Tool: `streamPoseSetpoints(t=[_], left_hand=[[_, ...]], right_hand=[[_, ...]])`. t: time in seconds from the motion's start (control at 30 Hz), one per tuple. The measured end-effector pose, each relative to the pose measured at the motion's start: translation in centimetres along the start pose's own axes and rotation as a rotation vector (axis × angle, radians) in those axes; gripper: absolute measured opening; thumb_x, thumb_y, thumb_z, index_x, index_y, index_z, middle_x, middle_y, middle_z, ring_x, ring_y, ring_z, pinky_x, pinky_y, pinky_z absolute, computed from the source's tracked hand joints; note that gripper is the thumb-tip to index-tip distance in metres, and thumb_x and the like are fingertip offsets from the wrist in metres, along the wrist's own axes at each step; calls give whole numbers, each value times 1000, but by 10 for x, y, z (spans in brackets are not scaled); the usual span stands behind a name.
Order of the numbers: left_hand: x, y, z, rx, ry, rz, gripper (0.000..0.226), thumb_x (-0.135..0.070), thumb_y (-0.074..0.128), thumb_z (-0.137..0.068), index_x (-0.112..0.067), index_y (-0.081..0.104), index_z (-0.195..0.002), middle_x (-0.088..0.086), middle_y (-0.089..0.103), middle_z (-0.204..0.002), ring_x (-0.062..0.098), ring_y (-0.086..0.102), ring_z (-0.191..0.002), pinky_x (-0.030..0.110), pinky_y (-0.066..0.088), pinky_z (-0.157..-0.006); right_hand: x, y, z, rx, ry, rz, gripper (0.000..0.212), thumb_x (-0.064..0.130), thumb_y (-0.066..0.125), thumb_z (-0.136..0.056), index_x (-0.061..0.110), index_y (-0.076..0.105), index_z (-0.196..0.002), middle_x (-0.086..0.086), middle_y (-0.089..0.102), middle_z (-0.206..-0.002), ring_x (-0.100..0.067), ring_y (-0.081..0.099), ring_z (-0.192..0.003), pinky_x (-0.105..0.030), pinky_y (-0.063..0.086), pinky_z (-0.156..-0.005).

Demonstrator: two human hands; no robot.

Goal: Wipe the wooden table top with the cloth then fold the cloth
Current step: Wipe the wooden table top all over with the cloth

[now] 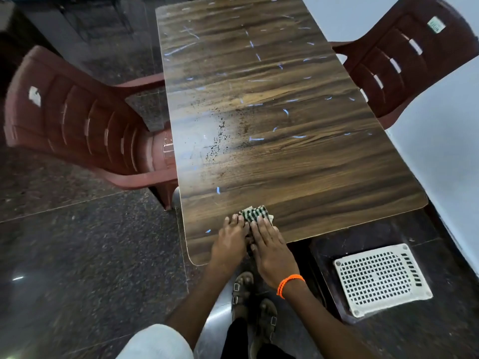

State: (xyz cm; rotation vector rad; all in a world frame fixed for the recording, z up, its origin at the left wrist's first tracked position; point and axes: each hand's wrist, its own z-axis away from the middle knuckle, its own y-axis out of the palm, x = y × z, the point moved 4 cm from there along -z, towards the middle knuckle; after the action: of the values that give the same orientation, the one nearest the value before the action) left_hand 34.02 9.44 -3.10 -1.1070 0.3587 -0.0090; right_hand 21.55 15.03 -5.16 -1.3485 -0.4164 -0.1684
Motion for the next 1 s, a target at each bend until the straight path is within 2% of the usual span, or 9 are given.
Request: streamPoseSetpoints(t=[0.13,0.27,0.37,0.47,0.63,0.73,0.83,0.93,1.0], left_hand=[[-33,1,5,-70,103,-43,50,-14,33,-101,-13,32,-151,10,27,-160,25,18,-150,37,7,-124],[-41,-7,-13,-145,112,-35,51,-8,35,-99,-9,32,-151,11,28,-160,25,18,-150,39,6,-125],[-29,-26,-41,-168,88,14,54,-9,45,-96,-7,35,-149,12,27,-160,26,17,-150,40,6,-125],[-1,-48,-67,-135,44,8,59,-12,52,-93,-9,33,-149,12,25,-160,28,17,-150,41,9,-124],[63,-79,-58,-158,-58,66,53,-10,61,-88,-6,45,-139,16,47,-143,35,43,-133,41,29,-114],[97,-75,-32,-144,-84,59,52,-8,52,-94,-8,39,-145,15,40,-150,35,35,-139,40,27,-116],[111,-61,2,-183,-9,39,49,-8,47,-96,-14,41,-145,12,38,-152,29,35,-140,39,30,-114],[112,-35,28,-81,36,35,52,-13,37,-101,-18,30,-152,8,24,-161,28,18,-150,38,23,-121],[100,-23,40,-51,78,37,53,-13,36,-101,-17,27,-154,9,19,-163,28,12,-151,39,13,-124]], right_hand=[[-23,-10,11,4,44,-21,58,33,31,-103,24,9,-157,6,-3,-163,-11,-7,-151,-34,3,-123],[-32,-18,-11,9,75,1,59,30,32,-104,21,7,-157,1,-2,-164,-15,-5,-152,-33,0,-123],[-23,-22,-49,-5,88,-13,61,26,32,-103,18,4,-157,-1,-5,-164,-18,-7,-152,-35,0,-123],[-2,-15,-92,-4,100,2,61,27,31,-103,16,2,-156,-5,-6,-164,-19,-9,-151,-35,-1,-123],[54,7,-127,13,47,-5,62,30,32,-102,15,7,-157,-7,1,-165,-21,-6,-152,-38,2,-124],[89,23,-115,30,4,-29,61,30,31,-102,17,8,-157,-4,2,-165,-19,-6,-152,-40,3,-124],[109,36,-81,28,-15,-39,61,30,31,-101,18,9,-157,-3,2,-165,-17,-8,-151,-41,6,-124],[113,43,-40,-6,-10,-61,61,31,32,-101,19,11,-157,-1,4,-165,-15,-5,-152,-37,5,-123],[105,43,-16,-16,16,-49,60,32,31,-101,20,11,-157,0,4,-165,-15,-2,-152,-36,6,-122]])
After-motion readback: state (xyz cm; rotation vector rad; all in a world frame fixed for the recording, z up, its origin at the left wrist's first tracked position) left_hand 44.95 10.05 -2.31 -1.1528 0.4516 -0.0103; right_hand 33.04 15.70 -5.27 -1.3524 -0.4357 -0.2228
